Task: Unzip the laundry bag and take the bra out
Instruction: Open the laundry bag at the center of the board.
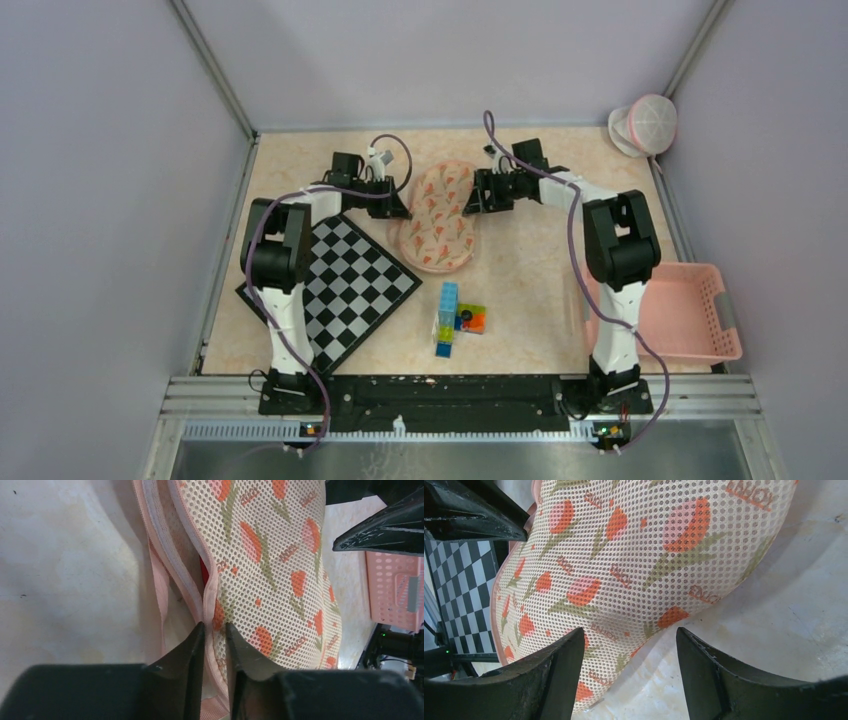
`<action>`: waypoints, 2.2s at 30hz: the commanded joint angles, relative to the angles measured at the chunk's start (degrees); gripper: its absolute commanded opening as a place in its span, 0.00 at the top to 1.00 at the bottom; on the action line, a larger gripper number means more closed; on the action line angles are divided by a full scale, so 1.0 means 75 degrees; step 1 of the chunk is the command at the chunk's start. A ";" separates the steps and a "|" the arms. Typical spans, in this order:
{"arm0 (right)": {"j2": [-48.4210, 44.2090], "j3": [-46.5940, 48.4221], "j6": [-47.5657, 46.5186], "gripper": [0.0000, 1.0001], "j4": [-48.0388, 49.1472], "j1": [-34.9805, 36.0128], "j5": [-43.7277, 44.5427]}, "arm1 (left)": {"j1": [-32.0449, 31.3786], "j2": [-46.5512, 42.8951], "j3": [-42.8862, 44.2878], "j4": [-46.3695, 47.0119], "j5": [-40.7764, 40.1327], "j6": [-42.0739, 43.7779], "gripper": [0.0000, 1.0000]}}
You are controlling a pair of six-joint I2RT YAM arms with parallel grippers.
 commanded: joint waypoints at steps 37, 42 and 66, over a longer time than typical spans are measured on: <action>-0.2228 -0.0104 0.0703 0.33 -0.0278 -0.1804 -0.0960 | -0.2617 -0.0705 0.2874 -0.0331 0.0418 0.1818 1.00; -0.2651 -0.0320 0.0677 0.33 -0.0387 -0.2365 -0.0950 | -0.3237 0.0179 0.3715 -0.0515 0.0097 0.2042 1.00; -0.4308 -0.1007 -0.1168 0.32 -0.2425 -0.3394 -0.0437 | -0.3948 0.1097 0.4450 -0.0645 -0.0772 0.1971 0.18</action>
